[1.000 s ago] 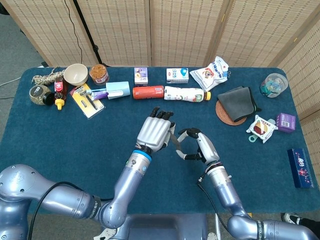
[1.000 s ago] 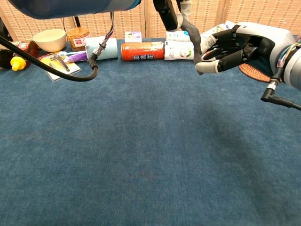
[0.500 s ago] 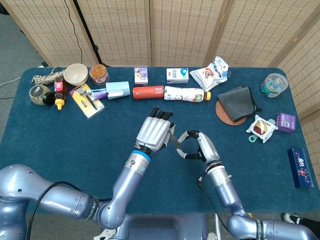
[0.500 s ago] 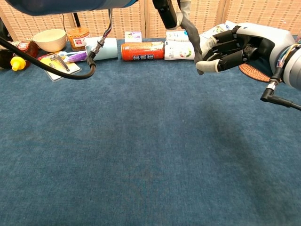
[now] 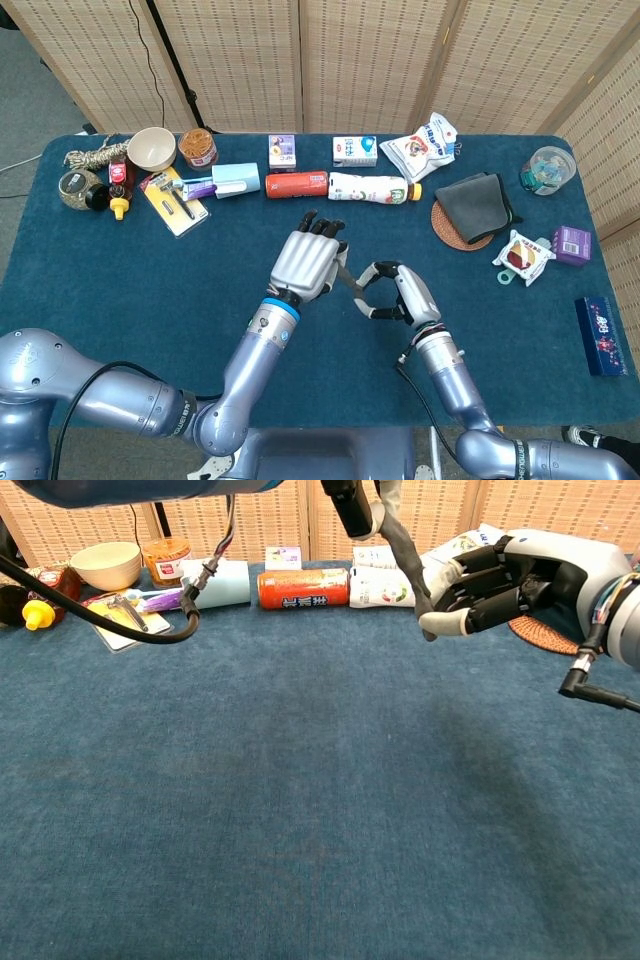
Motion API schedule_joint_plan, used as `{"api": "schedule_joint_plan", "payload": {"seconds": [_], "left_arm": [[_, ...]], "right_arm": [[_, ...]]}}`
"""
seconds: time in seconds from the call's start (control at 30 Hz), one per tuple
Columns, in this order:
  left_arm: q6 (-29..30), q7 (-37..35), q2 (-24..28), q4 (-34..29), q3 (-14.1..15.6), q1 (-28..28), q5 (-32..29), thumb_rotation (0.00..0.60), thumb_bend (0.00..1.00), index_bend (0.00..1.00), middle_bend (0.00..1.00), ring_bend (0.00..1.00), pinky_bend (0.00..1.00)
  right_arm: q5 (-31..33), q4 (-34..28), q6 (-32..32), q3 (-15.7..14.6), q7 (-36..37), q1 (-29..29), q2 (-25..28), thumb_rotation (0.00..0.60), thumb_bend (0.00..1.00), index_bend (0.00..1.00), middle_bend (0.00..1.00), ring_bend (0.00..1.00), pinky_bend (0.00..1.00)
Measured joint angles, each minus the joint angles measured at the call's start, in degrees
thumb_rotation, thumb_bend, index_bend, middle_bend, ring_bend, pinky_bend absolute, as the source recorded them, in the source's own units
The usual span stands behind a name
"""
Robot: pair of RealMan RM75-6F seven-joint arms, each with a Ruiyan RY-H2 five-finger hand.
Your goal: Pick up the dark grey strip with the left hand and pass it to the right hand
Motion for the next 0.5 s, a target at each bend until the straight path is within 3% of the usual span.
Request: {"api": "schedule_joint_plan", "payload": {"seconds": [0.5], "left_arm": [[-0.33,-0.66,2.55,-0.55,-0.52,1.02,0.52,0.600,0.60,0.72,0.20,0.15,0.05]], "right_arm": [[-0.43,-0.53,-0.08,-0.51,0.51,-0.62,1.36,0.600,0.54,0.70,0.53,0.41,0.14]]}}
